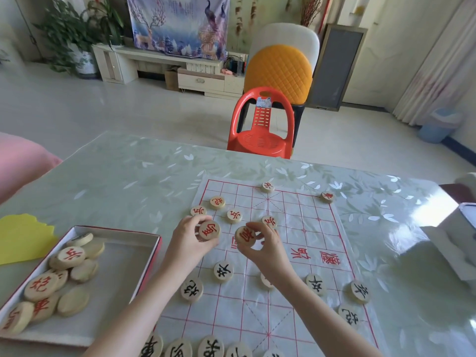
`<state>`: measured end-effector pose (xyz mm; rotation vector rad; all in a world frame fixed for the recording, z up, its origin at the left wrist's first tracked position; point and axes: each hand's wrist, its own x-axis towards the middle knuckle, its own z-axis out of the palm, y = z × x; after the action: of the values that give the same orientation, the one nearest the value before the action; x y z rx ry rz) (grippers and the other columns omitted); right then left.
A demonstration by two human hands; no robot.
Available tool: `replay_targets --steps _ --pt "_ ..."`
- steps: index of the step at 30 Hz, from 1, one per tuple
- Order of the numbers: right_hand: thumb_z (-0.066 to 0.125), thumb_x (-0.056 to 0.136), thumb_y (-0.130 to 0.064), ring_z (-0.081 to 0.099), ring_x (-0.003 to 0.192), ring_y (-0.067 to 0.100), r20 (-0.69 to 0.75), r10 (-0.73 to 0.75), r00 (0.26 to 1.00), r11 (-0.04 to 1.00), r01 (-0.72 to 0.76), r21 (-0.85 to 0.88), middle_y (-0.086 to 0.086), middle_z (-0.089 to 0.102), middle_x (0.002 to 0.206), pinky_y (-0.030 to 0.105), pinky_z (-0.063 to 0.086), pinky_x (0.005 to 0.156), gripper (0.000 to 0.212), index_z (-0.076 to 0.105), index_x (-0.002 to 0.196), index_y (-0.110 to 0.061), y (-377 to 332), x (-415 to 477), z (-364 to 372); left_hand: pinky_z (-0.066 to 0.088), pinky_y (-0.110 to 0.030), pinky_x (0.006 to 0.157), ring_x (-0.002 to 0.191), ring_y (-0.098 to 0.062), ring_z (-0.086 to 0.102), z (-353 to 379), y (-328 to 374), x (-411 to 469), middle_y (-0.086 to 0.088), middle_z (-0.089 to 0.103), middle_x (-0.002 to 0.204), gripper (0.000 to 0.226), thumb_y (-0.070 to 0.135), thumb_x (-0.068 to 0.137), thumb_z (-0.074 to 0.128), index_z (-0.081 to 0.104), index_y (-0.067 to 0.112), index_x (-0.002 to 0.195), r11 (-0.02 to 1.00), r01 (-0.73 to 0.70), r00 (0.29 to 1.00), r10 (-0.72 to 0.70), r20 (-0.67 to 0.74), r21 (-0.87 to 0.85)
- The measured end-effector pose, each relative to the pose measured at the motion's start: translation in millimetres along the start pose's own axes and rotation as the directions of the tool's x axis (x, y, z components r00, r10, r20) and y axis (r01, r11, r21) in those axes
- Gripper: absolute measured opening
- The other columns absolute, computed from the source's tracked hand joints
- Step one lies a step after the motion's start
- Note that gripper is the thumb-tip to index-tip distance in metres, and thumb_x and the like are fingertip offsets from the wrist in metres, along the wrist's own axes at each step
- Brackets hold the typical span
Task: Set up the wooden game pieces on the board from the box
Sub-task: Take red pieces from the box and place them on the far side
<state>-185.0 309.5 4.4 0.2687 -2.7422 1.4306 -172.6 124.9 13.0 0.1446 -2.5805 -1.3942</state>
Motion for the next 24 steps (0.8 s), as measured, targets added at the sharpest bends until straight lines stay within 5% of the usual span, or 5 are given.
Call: replay_targets --steps 10,24 --pt "0.072 0.075 -0.026 0.045 0.11 0.022 -0.06 -0.01 0.998 0.999 0.007 -0.044 0.004 0.06 0.112 0.033 0.04 0.095 0.044 0.058 0.115 -0.014 25 132 -2 0.048 -0.029 0.087 0.099 -0.017 0.058 35 -2 102 0.001 0.059 0.105 0.048 0.017 0.064 0.081 0.062 0.019 0.108 0.999 -0.005 0.999 0.007 -0.051 0.036" --pt "0.065 0.079 -0.034 0.036 0.114 0.027 -0.021 0.072 0.997 0.936 -0.075 -0.344 0.008 0.06 0.116 0.035 0.033 0.092 0.049 0.054 0.122 -0.014 63 249 43 0.046 -0.037 0.094 0.109 -0.024 0.055 79 -34 213 -0.006 0.061 0.117 0.053 0.024 0.065 0.081 0.061 0.017 0.113 0.977 0.063 0.997 -0.05 -0.066 0.202"
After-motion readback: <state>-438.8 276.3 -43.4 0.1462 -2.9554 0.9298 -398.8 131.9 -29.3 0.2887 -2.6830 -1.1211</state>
